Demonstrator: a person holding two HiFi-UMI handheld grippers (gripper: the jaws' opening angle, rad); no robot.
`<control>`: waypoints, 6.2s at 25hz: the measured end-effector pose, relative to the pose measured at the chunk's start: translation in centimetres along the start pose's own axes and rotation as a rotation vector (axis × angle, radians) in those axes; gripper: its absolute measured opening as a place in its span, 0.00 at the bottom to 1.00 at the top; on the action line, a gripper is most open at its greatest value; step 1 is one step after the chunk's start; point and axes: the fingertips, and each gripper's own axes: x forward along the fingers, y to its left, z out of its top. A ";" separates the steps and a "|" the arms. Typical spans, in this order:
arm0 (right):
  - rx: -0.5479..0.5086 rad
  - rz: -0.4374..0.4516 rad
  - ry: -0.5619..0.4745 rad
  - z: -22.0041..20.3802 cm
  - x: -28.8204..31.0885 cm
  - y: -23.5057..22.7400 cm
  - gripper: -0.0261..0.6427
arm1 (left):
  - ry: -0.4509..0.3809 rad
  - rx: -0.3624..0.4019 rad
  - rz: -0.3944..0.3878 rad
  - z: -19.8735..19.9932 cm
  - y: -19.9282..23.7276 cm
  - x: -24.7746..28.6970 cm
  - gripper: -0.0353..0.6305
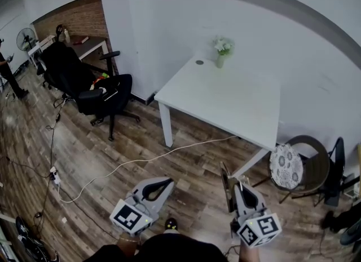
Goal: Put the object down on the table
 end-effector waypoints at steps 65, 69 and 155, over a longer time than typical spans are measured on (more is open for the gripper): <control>-0.008 0.170 0.081 8.3 36.2 -25.3 0.07 | 0.055 -0.050 0.132 1.3 25.0 34.6 0.05; -0.017 0.198 0.092 8.2 38.0 -26.2 0.07 | 0.056 -0.045 0.159 1.1 25.6 35.5 0.05; 0.140 0.033 0.475 -7.2 56.6 -37.8 0.12 | 0.173 -0.102 0.172 -1.8 40.1 43.7 0.05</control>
